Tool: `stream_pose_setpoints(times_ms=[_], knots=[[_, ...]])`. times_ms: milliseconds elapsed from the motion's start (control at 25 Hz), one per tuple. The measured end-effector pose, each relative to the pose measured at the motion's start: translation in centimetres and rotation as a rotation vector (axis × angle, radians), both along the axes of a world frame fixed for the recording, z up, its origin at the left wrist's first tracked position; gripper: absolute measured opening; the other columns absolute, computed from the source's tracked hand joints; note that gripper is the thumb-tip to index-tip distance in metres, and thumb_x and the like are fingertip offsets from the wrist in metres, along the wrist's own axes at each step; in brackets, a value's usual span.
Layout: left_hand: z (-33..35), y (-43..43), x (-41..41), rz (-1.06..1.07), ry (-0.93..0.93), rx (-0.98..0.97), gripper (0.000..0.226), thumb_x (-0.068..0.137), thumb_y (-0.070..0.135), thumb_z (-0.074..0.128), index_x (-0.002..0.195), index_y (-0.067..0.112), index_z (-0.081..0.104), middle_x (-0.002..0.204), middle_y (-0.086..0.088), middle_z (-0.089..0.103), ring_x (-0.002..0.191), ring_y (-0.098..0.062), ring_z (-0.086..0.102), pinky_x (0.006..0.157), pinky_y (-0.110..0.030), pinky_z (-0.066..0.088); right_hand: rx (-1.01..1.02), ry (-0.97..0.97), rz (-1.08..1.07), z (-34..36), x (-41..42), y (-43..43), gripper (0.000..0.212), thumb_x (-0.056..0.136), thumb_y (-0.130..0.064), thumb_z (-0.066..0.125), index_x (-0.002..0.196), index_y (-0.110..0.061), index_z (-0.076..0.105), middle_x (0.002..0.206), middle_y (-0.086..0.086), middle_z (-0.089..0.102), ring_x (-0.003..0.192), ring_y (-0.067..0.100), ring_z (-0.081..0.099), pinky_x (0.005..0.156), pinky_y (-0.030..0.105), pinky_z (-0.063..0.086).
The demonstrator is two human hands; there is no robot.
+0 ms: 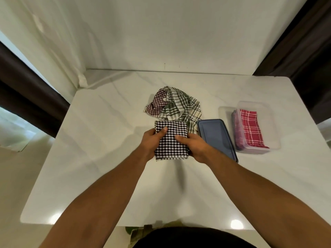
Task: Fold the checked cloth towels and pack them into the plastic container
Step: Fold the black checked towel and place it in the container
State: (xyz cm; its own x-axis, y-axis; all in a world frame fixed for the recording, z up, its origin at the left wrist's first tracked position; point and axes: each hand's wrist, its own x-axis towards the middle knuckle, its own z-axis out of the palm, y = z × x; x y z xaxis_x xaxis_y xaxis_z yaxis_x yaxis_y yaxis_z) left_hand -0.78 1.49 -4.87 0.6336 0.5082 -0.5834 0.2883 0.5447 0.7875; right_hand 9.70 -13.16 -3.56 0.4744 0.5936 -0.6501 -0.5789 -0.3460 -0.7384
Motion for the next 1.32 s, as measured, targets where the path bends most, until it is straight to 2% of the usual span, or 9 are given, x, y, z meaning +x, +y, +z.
stream_pose_setpoints(times_ms=[120,280,440,560,720,880,1000,1120,1320], knots=[[-0.3,0.2,0.2,0.009,-0.007,-0.098,0.041,0.087,0.032,0.074,0.117,0.007,0.066,0.108,-0.01,0.074,0.097,-0.026,0.073,0.085,-0.043,0.058,-0.063,-0.112,0.054,-0.5,0.3,-0.3,0.035,0.09,-0.018,0.072,0.123,-0.009,0.063,0.11,0.006,0.074,0.1,0.023,0.072,0.087,0.038,0.059],[-0.4,0.4,0.8,-0.172,0.039,-0.266,0.046,0.086,0.034,0.072,0.122,0.007,0.064,0.116,-0.012,0.071,0.107,-0.03,0.069,0.099,-0.049,0.051,-0.052,-0.141,-0.003,-0.2,1.6,-0.8,0.025,0.092,-0.019,0.07,0.115,-0.012,0.064,0.11,0.005,0.073,0.099,0.022,0.071,0.083,0.034,0.058],[-0.4,-0.3,2.4,-0.142,0.039,-0.133,0.038,0.088,0.015,0.071,0.121,-0.001,0.063,0.109,-0.014,0.073,0.099,-0.031,0.071,0.09,-0.049,0.056,-0.062,-0.136,0.004,-0.6,2.8,-1.6,0.039,0.087,-0.017,0.075,0.124,-0.012,0.063,0.114,0.005,0.073,0.105,0.025,0.07,0.095,0.044,0.056],[-0.7,-0.5,3.6,-0.12,0.01,-0.166,0.038,0.087,0.015,0.072,0.121,0.0,0.063,0.11,-0.014,0.073,0.1,-0.031,0.071,0.091,-0.049,0.056,-0.061,-0.165,0.012,-0.7,4.0,-2.1,0.041,0.084,-0.01,0.076,0.123,-0.011,0.064,0.113,0.005,0.074,0.104,0.025,0.07,0.096,0.046,0.055],[-0.6,-0.7,4.5,-0.177,0.044,-0.131,0.038,0.086,0.023,0.074,0.118,0.004,0.065,0.11,-0.012,0.073,0.1,-0.03,0.071,0.091,-0.05,0.056,-0.045,-0.182,-0.011,-0.5,4.7,-2.6,0.037,0.085,-0.013,0.075,0.121,-0.012,0.065,0.111,0.004,0.075,0.102,0.024,0.072,0.093,0.044,0.057],[0.2,-1.2,5.5,-0.062,-0.003,-0.086,0.031,0.088,0.023,0.073,0.116,0.011,0.066,0.11,-0.009,0.074,0.099,-0.027,0.071,0.086,-0.044,0.058,-0.07,-0.154,0.008,-0.6,5.3,-2.9,0.029,0.091,-0.011,0.07,0.119,-0.01,0.065,0.108,0.006,0.075,0.098,0.024,0.073,0.084,0.039,0.059],[0.6,-1.3,5.9,-0.238,0.107,-0.028,0.043,0.085,0.029,0.075,0.124,0.018,0.061,0.114,-0.005,0.072,0.103,-0.028,0.069,0.083,-0.049,0.059,-0.073,-0.13,-0.037,-0.4,6.0,-3.5,0.028,0.095,-0.016,0.065,0.123,-0.012,0.064,0.111,0.005,0.074,0.101,0.024,0.072,0.085,0.04,0.059],[1.3,-2.4,6.7,-0.486,0.109,-0.004,0.054,0.078,0.014,0.081,0.126,0.019,0.056,0.118,-0.006,0.07,0.105,-0.03,0.068,0.076,-0.047,0.06,-0.056,-0.191,-0.136,0.1,7.0,-5.2,0.025,0.097,-0.01,0.061,0.122,-0.012,0.065,0.113,0.006,0.073,0.1,0.023,0.07,0.08,0.038,0.058],[2.9,-6.5,10.9,-0.487,0.028,0.151,0.042,0.082,0.006,0.077,0.117,0.016,0.059,0.115,-0.006,0.07,0.097,-0.028,0.07,0.073,-0.047,0.061,-0.071,-0.176,-0.195,1.4,9.8,-9.7,0.022,0.095,-0.008,0.062,0.114,-0.02,0.065,0.11,0.006,0.073,0.097,0.026,0.07,0.071,0.04,0.06]])
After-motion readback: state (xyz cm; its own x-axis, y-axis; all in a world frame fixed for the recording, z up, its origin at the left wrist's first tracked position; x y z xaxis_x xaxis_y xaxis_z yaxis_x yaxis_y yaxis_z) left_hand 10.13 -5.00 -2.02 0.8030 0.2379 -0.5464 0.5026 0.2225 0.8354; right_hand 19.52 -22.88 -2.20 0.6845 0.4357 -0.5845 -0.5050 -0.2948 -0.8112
